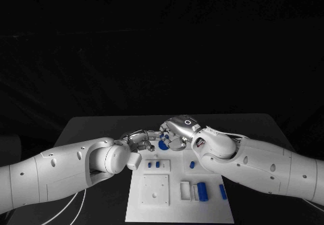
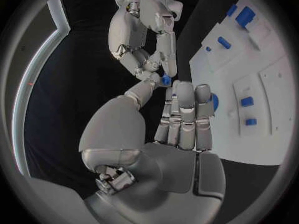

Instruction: Assemble the parts on the task board

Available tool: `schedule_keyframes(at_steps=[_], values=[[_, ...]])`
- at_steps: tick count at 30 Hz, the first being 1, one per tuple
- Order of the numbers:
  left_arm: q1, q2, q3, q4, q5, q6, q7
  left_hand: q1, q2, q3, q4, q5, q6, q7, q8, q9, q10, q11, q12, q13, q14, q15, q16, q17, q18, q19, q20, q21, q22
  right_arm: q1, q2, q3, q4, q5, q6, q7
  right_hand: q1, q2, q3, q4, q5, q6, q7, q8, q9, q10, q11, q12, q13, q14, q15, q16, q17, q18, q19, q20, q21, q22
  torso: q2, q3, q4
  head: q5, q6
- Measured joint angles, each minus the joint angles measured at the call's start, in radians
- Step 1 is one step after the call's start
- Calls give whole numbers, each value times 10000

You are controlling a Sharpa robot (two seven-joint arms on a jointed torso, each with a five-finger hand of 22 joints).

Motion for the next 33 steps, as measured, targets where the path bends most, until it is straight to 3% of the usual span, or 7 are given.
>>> schedule_keyframes(at_steps=[18,33], values=[[-1,9,-1,29,-485,-155,-421,-254,-253,-83,-83,0,163,-35,121,-11,302,50,-86,15,-78,-78,-39,77,22,-31,32,-39,11,0,35,1,8,-46,34,-68,26,-54,27,27,0,13,13,32,-8,0,0,-2,0,0,2,0,1,-6,-15,16,0,0,-4,-3,0,-10,-6],[3,10,5,30,-784,-330,-770,-300,-205,0,2,-1,327,-130,120,-10,495,-40,-121,57,-72,-82,-79,129,86,-32,33,-76,19,-6,47,-5,23,-134,50,-129,32,-48,27,27,0,13,13,31,-4,35,36,-10,-9,1,4,0,1,-5,40,-6,0,-1,-4,-1,-5,16,-12]])
